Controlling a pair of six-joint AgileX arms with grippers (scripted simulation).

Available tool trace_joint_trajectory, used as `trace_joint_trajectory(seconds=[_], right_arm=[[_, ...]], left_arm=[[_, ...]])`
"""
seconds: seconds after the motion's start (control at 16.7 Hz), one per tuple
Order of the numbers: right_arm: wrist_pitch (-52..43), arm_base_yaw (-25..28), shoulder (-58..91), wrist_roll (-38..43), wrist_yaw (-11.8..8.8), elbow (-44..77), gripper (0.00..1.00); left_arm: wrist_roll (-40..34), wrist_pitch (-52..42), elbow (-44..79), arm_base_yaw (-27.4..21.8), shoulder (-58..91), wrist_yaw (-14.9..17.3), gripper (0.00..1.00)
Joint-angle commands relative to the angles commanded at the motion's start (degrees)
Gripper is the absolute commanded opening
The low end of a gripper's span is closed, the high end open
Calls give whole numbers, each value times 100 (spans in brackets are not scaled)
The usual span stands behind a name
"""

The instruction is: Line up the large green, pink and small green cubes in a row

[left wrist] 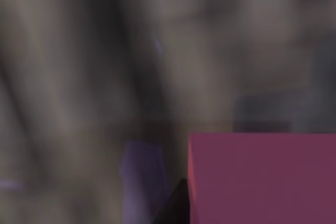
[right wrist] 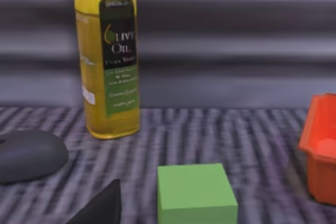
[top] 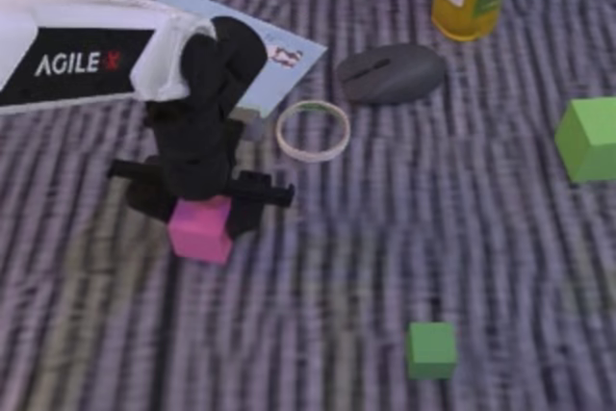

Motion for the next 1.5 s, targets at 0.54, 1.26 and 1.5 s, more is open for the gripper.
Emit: trace_joint_trajectory(seconds=[0.54,1.26,1.5], right_arm=[[0,0,0,0,0,0,100],[0,0,0,0,0,0,100],[0,0,0,0,0,0,100]], left_arm=[[2,-980,559,49,-392,1,0],[-3251,-1430,941,-2086,-326,-57,0],[-4041,-1491,998,-2685,-423,-73,0]])
